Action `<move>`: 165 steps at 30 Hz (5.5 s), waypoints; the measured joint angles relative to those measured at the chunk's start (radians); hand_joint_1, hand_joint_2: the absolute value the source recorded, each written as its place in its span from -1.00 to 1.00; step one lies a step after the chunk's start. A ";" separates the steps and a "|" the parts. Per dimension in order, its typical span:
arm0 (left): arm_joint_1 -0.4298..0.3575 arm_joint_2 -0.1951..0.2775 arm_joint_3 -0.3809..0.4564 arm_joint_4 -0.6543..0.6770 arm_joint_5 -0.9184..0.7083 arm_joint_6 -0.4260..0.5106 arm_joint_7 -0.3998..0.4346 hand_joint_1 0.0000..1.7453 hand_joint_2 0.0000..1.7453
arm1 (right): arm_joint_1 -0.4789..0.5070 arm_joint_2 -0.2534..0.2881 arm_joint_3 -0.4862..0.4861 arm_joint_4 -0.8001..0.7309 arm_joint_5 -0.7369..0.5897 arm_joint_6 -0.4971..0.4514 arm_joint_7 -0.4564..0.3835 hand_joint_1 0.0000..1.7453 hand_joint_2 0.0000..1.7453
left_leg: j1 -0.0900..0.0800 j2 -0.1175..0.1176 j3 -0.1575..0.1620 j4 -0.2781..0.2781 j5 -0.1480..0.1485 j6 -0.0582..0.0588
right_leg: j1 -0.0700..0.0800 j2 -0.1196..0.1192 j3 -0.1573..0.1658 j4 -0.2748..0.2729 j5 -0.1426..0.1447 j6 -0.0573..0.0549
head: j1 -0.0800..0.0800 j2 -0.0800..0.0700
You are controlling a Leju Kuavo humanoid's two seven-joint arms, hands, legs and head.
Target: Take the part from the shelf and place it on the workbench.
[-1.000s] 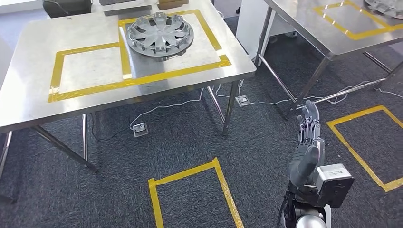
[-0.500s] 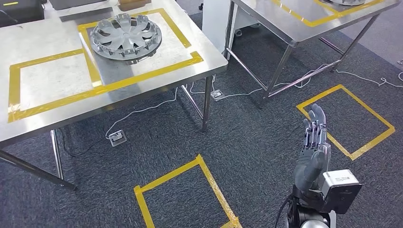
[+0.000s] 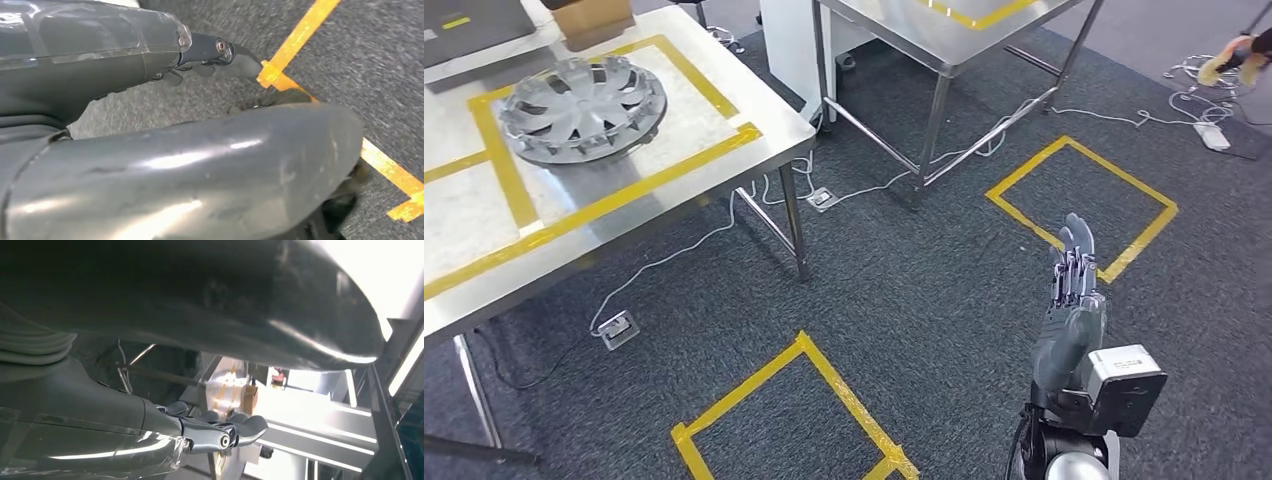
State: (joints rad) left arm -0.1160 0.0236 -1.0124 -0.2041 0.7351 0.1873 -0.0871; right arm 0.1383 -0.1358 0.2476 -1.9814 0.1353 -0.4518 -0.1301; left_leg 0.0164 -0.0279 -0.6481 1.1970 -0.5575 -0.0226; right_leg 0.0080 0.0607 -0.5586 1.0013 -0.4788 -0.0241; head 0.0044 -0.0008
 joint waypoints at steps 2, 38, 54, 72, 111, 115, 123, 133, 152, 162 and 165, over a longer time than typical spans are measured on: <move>0.000 0.001 0.000 0.000 0.000 0.000 0.000 -1.00 -1.00 | -0.001 0.000 0.000 0.001 0.000 0.001 0.000 -1.00 -1.00 | 0.004 -0.055 0.047 -0.115 0.052 0.007 | 0.000 0.027 -0.003 0.010 -0.008 0.007 | -0.005 0.000; 0.003 -0.001 0.000 0.000 -0.002 -0.001 0.001 -1.00 -1.00 | -0.005 0.005 0.001 0.011 -0.015 0.007 -0.002 -1.00 -1.00 | 0.004 -0.033 0.074 -0.166 0.051 0.023 | -0.013 0.044 -0.033 0.044 -0.027 0.037 | -0.001 0.000; -0.009 -0.005 0.000 -0.001 0.000 -0.001 0.002 -1.00 -1.00 | -0.013 0.005 0.000 0.017 -0.020 0.009 -0.003 -1.00 -1.00 | -0.003 0.084 0.119 -0.142 -0.023 -0.009 | -0.003 -0.089 -0.019 0.001 0.005 -0.001 | 0.026 0.000; 0.002 0.003 0.000 0.000 -0.005 -0.001 -0.006 -1.00 -1.00 | -0.026 0.009 0.001 0.020 -0.032 0.015 -0.014 -1.00 -1.00 | -0.003 0.040 0.100 -0.193 0.047 0.031 | -0.012 -0.048 -0.119 0.226 -0.123 0.048 | 0.011 0.000; -0.006 -0.009 0.000 0.000 -0.011 -0.002 0.010 -1.00 -1.00 | -0.010 0.008 -0.005 0.026 -0.045 0.016 -0.012 -1.00 -1.00 | -0.008 0.131 0.128 -0.191 0.012 0.008 | 0.005 -0.129 -0.019 0.012 -0.014 0.018 | 0.037 0.000; -0.009 -0.012 0.000 0.000 -0.012 -0.002 0.011 -1.00 -1.00 | -0.008 0.008 -0.009 0.022 -0.046 0.016 -0.012 -1.00 -1.00 | -0.002 0.067 0.121 -0.151 -0.022 -0.012 | -0.002 -0.094 -0.009 -0.004 -0.011 -0.001 | 0.034 0.000; 0.001 -0.011 0.000 0.000 -0.012 -0.002 0.013 -1.00 -1.00 | -0.008 0.008 -0.011 0.022 -0.048 0.017 -0.011 -1.00 -1.00 | 0.005 -0.026 0.015 -0.059 0.031 -0.013 | -0.007 0.011 0.010 0.002 -0.029 -0.005 | 0.003 0.000; 0.002 -0.010 0.000 0.000 -0.011 -0.003 0.013 -1.00 -1.00 | -0.014 0.010 -0.016 0.022 -0.049 0.018 -0.005 -1.00 -1.00 | 0.003 0.027 0.096 -0.193 0.040 0.027 | -0.018 -0.042 -0.100 0.197 -0.126 0.051 | 0.015 0.000; -0.001 -0.013 0.000 0.000 -0.013 -0.003 0.013 -1.00 -1.00 | -0.013 0.009 -0.021 0.019 -0.049 0.018 -0.005 -1.00 -1.00 | 0.002 0.015 -0.002 0.028 -0.045 -0.013 | -0.007 -0.012 0.012 -0.013 -0.020 -0.004 | -0.001 0.000; 0.001 -0.011 0.000 0.000 -0.014 -0.002 0.012 -1.00 -1.00 | -0.017 0.009 -0.021 0.017 -0.049 0.018 -0.004 -1.00 -1.00 | 0.007 0.003 0.104 -0.196 0.035 0.026 | -0.016 -0.013 -0.043 0.100 -0.091 0.051 | 0.007 0.000; 0.004 -0.011 0.000 0.000 -0.014 -0.002 0.012 -1.00 -1.00 | -0.016 0.010 -0.021 0.019 -0.050 0.018 -0.004 -1.00 -1.00 | 0.003 0.056 0.116 -0.196 0.023 0.031 | -0.019 -0.056 -0.138 0.272 -0.147 0.063 | 0.020 0.000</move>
State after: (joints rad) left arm -0.1119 0.0128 -1.0121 -0.2038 0.7213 0.1849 -0.0748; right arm 0.1225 -0.1259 0.2270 -1.9622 0.0856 -0.4336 -0.1343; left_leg 0.0195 0.0283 -0.5326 1.0005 -0.5347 0.0084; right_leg -0.0114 0.0047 -0.6968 1.2728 -0.6257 0.0385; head 0.0240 -0.0008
